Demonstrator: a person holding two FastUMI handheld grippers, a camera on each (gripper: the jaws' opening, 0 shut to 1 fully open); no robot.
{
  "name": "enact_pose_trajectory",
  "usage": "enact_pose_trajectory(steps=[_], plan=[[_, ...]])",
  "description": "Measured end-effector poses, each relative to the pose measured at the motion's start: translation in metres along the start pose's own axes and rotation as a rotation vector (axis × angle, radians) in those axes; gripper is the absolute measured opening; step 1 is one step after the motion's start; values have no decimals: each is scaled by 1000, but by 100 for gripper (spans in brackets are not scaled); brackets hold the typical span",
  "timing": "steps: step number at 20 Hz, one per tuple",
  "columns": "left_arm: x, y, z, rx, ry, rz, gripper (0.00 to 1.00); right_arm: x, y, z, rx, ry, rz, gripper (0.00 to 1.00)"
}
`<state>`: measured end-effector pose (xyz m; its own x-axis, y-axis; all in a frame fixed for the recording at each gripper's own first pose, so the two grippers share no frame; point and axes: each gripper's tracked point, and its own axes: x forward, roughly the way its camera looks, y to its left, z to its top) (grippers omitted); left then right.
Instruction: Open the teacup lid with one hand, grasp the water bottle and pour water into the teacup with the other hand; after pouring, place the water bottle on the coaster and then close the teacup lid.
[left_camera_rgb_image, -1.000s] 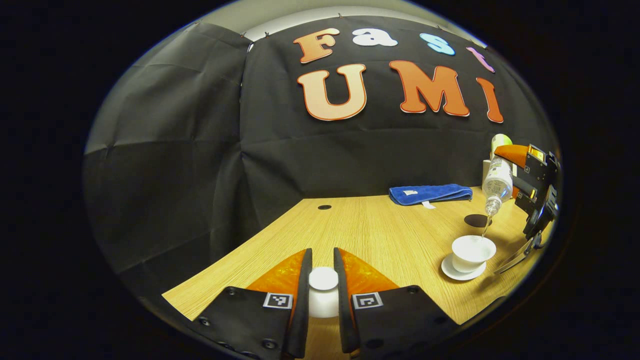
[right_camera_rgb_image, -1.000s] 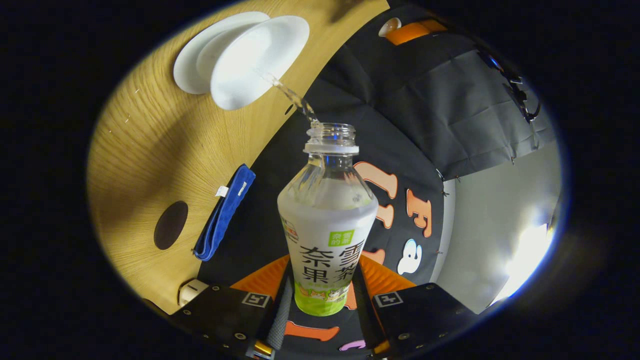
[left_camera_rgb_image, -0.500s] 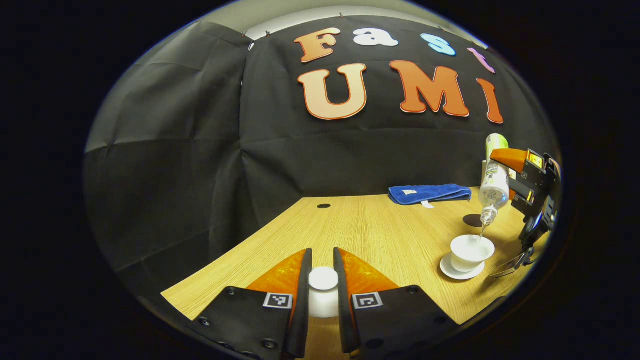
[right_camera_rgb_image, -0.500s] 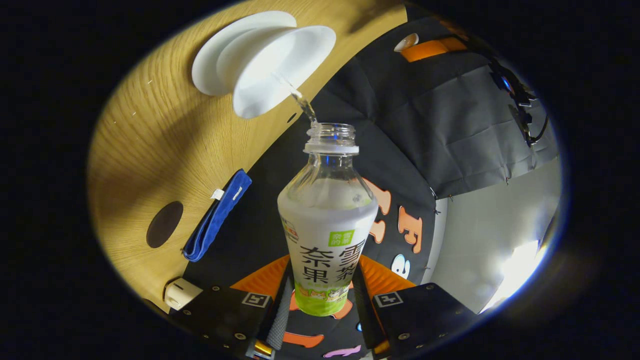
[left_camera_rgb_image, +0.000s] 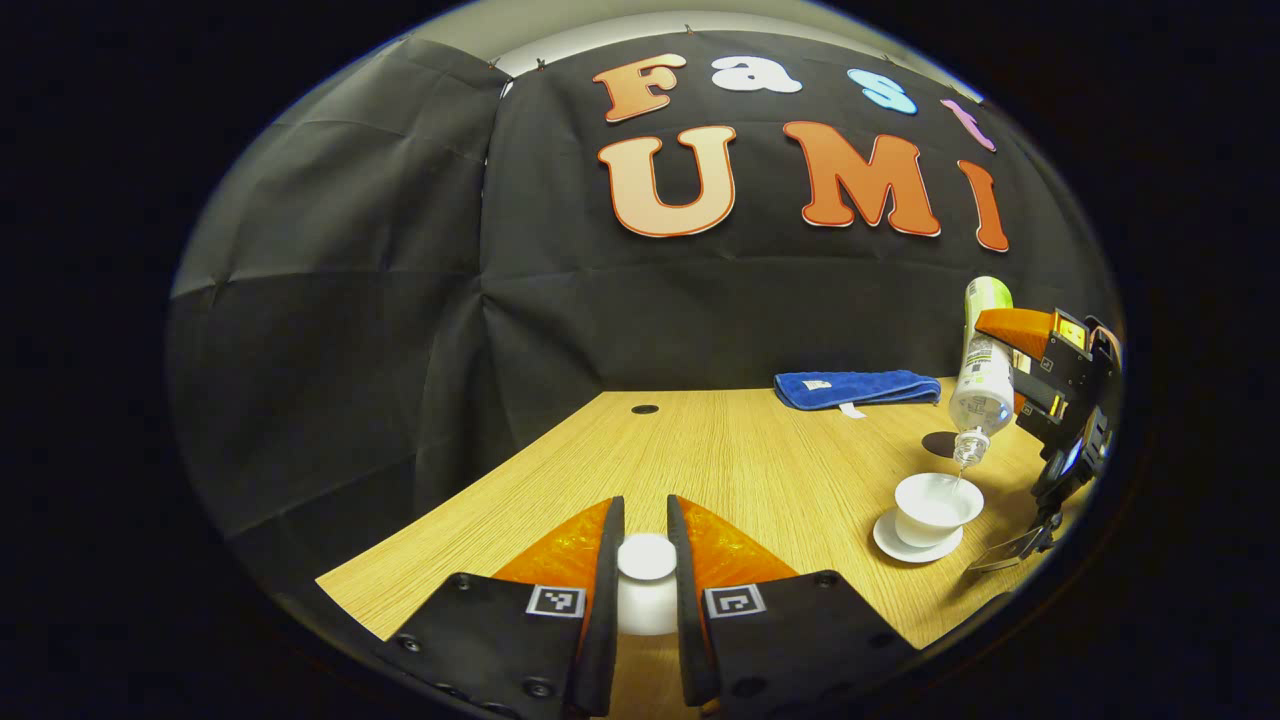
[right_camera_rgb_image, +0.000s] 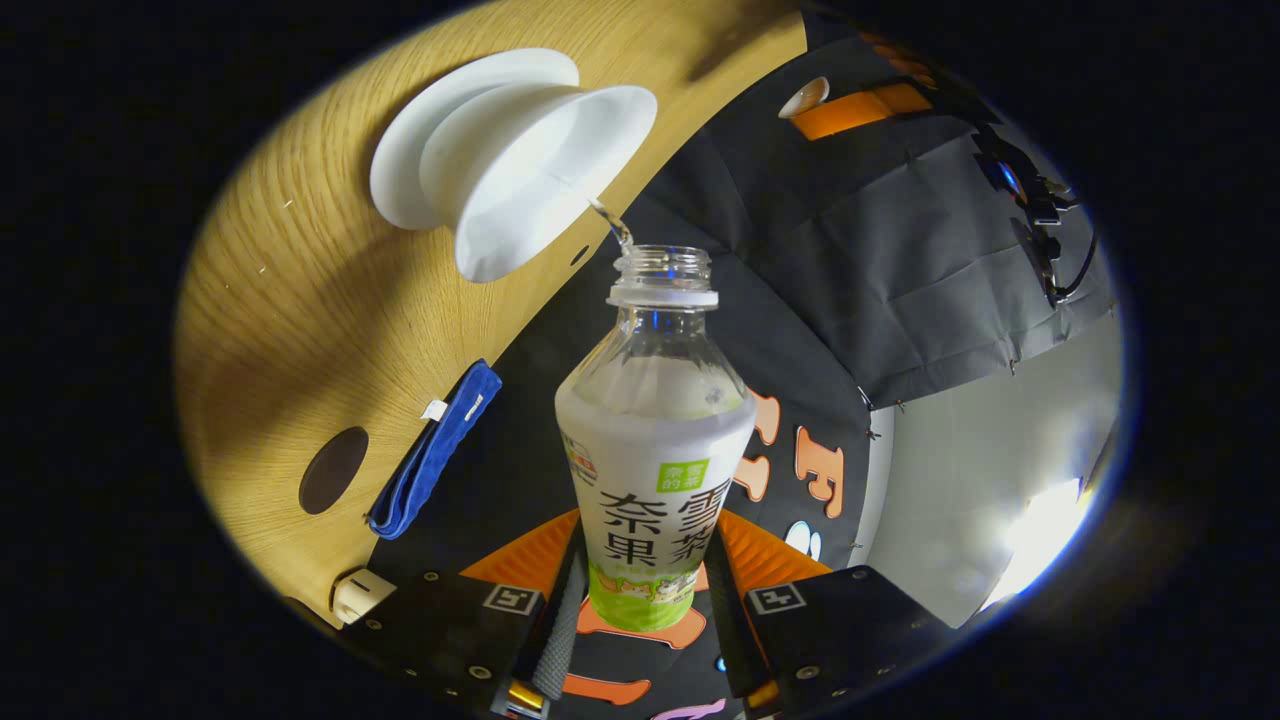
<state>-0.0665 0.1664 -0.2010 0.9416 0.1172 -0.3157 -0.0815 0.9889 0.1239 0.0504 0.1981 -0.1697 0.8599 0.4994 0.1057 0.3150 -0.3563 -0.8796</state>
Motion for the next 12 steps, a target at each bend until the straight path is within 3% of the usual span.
enact_pose_trajectory(steps=[6,12], plan=[[0,-5,4,-4,-1,1,30,-2,11,-6,130,29,48,61],[-1,-21,14,-11,-11,-21,27,-10,46,-9,624,120,227,61]])
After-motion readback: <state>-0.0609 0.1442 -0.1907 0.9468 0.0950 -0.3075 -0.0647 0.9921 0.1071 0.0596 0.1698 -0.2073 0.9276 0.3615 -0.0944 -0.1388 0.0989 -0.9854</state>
